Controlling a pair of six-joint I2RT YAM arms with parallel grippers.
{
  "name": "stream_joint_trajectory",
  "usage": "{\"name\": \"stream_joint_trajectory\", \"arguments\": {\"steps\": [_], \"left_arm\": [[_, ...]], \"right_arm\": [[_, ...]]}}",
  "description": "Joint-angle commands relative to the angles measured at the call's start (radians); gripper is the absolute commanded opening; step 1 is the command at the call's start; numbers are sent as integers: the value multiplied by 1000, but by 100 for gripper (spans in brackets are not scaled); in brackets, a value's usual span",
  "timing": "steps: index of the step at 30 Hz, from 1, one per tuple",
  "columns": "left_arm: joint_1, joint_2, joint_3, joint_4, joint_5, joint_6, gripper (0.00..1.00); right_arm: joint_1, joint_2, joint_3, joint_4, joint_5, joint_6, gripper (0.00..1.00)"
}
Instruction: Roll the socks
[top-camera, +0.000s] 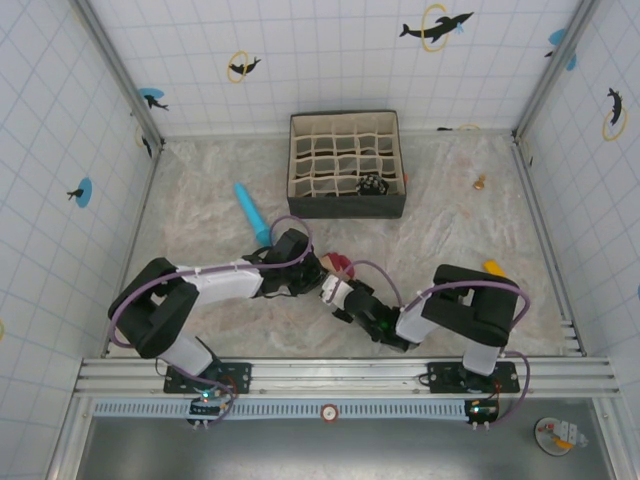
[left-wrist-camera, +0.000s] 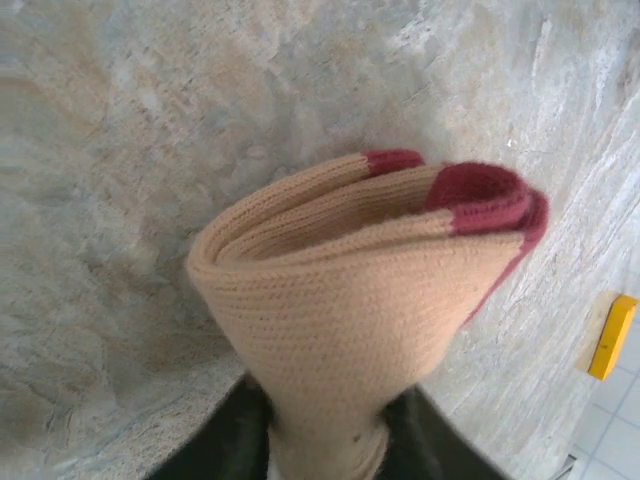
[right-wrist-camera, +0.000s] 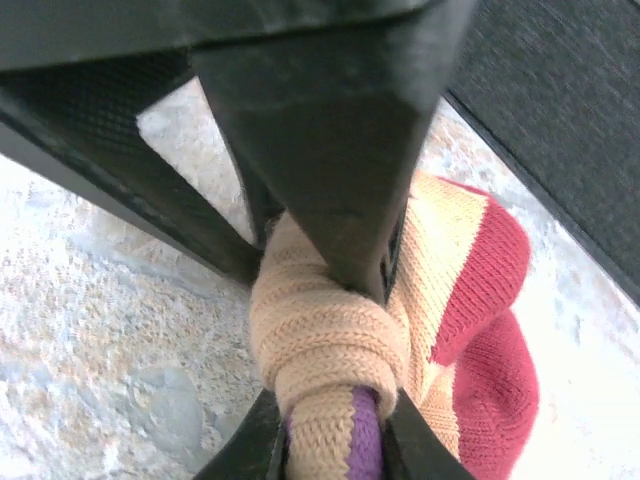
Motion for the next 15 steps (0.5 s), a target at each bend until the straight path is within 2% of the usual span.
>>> {"name": "stream_joint_trajectory", "arguments": {"steps": [1, 3, 5, 10, 12, 15], "left_arm": [[-2, -8, -35, -86, 8, -12, 48], [-2, -15, -31, -73, 11, -14, 62], [-2, -23, -23, -72, 6, -8, 70], [-6, -92, -33, -48, -75, 0, 78], [-12, -130, -43, -15, -107, 18, 78], [-27, -166, -50, 44, -130, 69, 78]], "right_arm": [[-45, -16, -39, -70, -80, 103, 5], [-76, -26, -51, -89, -147, 149, 3], [-109, -36, -65, -93, -213, 193, 3], [-194, -59, -100, -97, -333, 292, 2], [-251, -62, -107, -105, -442, 350, 2], [-310, -59, -115, -108, -523, 416, 1]]}}
